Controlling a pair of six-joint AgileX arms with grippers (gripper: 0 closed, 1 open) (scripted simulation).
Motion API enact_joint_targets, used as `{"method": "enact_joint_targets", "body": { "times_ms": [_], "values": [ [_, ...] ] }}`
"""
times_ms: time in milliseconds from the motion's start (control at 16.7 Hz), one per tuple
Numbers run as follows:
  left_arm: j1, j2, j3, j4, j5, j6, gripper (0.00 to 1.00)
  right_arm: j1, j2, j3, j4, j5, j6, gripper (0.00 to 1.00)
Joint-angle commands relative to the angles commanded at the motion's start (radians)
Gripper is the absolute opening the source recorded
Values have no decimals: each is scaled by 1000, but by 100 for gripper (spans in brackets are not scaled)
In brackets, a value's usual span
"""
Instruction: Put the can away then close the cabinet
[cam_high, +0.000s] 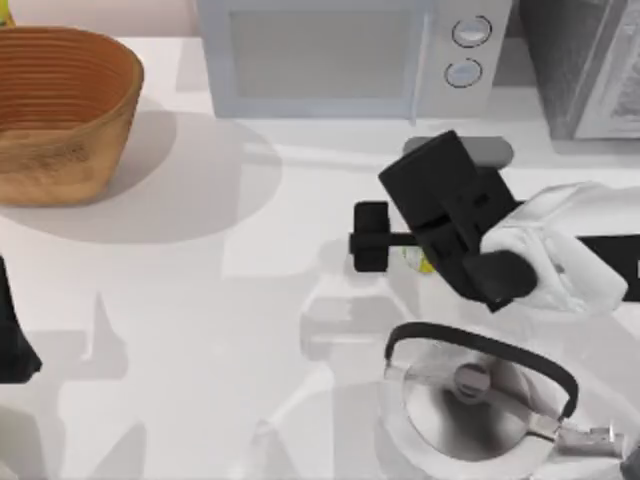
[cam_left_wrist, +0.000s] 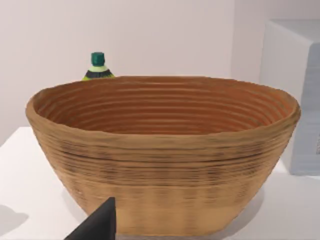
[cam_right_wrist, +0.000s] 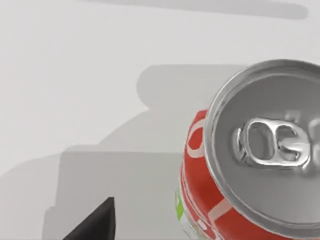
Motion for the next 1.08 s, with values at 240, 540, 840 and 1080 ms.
{"method": "enact_joint_targets", "body": {
  "times_ms": [240,540,840,1080],
  "values": [
    [0,0,0,0,0,0,100,-40,132,46,91,-22,-35,100],
    [0,0,0,0,0,0,100,-64,187,69,140,-36,-55,100],
    [0,0,0,0,0,0,100,-64,187,69,140,-36,-55,70],
    [0,0,0,0,0,0,100,-64,187,69,140,-36,-55,40]
  ]
}}
